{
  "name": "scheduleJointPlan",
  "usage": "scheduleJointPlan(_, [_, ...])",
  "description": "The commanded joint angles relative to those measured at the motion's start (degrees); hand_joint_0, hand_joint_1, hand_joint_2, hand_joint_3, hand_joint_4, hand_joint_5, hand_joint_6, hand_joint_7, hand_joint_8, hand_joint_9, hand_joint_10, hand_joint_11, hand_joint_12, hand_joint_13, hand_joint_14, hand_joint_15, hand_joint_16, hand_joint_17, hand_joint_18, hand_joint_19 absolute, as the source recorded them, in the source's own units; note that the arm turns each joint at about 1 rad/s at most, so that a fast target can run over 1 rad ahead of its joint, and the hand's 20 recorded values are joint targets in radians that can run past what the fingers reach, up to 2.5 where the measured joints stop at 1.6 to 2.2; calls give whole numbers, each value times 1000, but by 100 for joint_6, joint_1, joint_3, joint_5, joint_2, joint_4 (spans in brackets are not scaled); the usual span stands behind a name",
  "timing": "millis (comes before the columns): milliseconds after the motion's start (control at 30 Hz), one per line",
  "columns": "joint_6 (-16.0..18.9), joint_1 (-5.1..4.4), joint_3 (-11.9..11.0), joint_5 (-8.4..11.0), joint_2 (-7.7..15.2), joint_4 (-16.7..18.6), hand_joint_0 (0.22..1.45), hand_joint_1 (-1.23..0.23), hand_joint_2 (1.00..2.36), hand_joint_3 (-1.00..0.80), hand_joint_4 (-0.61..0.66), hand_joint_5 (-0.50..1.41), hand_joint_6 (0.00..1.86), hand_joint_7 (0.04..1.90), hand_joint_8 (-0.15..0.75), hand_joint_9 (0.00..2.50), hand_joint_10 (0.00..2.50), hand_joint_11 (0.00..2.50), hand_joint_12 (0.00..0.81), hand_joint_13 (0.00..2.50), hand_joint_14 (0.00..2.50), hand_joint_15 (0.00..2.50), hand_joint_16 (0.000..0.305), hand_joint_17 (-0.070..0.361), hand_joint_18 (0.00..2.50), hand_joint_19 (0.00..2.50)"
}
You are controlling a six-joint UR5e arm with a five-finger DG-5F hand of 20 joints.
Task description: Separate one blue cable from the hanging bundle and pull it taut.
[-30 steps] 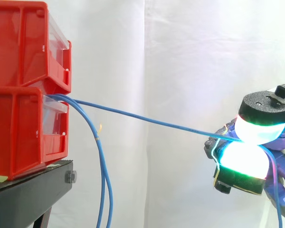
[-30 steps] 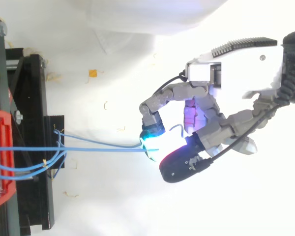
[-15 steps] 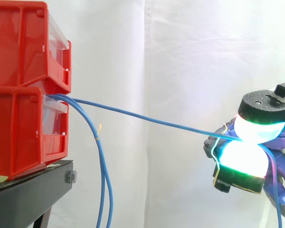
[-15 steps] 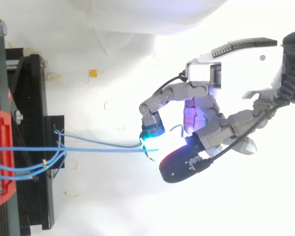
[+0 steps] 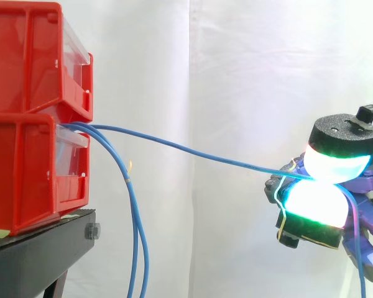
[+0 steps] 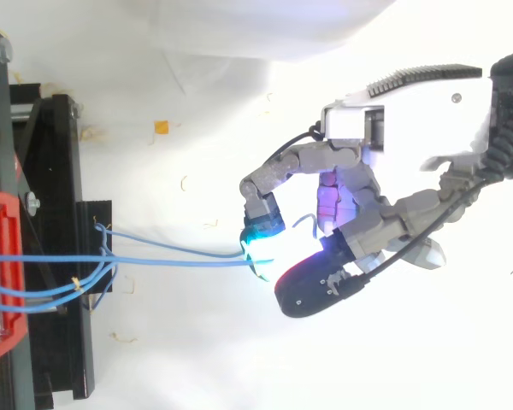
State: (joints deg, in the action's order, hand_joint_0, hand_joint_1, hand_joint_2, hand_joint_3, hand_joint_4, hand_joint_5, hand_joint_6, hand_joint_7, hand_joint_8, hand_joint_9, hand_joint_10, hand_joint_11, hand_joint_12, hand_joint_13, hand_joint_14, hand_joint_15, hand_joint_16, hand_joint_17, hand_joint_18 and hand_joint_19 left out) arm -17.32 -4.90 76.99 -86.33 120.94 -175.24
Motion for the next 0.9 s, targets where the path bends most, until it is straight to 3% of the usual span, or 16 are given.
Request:
scheduleJointPlan(0, [0, -2, 0, 11, 0, -2, 742, -727, 1015, -101, 3, 153, 504, 1341, 183, 2151, 29, 709, 309, 1512, 21, 692, 72, 161, 1105, 442])
scheduleJointPlan(867, [0, -29, 0, 37, 0, 60, 742, -727, 1013, -101, 3, 153, 504, 1340, 185, 2146, 28, 720, 306, 1512, 21, 686, 72, 161, 1106, 442])
